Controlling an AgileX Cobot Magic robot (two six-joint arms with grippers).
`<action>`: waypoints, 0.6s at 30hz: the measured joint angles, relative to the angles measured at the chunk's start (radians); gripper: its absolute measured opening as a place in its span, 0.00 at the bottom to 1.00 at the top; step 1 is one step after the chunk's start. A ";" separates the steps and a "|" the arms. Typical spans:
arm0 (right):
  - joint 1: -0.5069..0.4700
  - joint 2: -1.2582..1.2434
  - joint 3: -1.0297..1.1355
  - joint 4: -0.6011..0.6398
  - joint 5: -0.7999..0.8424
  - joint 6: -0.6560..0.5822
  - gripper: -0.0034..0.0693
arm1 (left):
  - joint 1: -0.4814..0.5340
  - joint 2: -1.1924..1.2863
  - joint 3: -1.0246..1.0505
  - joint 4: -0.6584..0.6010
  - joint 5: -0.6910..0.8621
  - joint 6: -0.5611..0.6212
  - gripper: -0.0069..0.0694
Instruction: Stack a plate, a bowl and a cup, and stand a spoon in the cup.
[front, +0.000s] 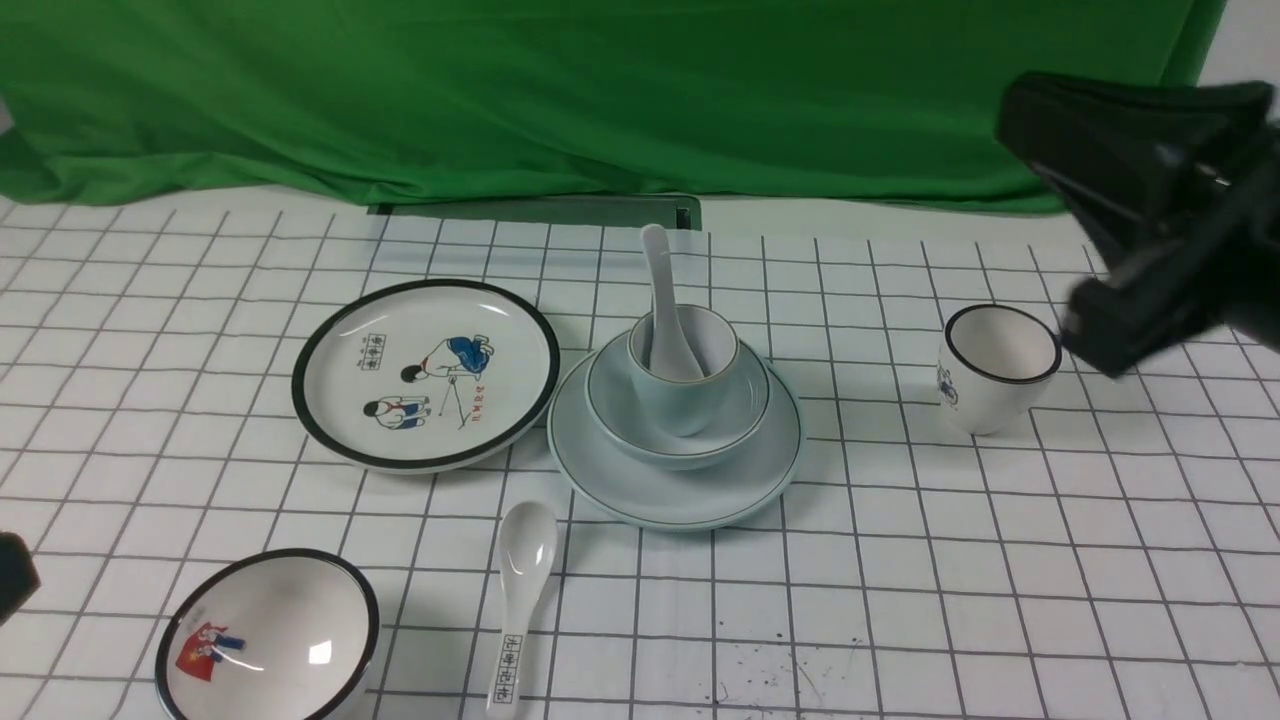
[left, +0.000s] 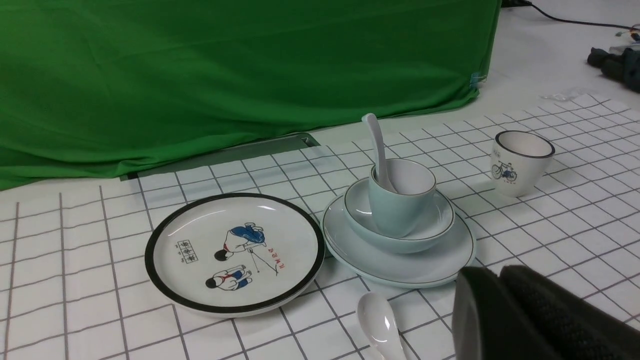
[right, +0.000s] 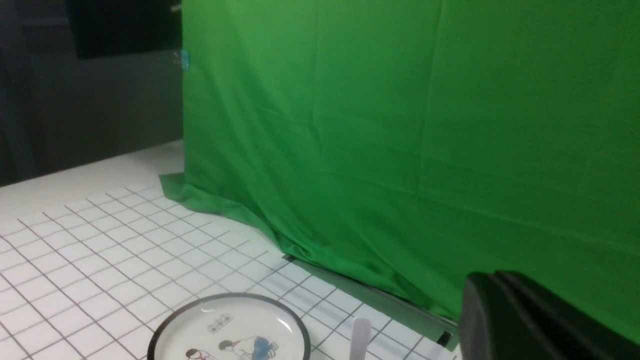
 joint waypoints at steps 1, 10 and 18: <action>0.000 -0.043 0.022 0.000 0.000 0.000 0.06 | 0.000 0.000 0.000 0.000 0.000 0.002 0.08; 0.000 -0.236 0.074 0.000 0.098 0.000 0.09 | 0.000 0.000 0.000 0.000 0.000 0.006 0.08; 0.000 -0.259 0.076 0.000 0.168 0.006 0.14 | 0.000 0.000 0.000 0.000 0.000 0.009 0.08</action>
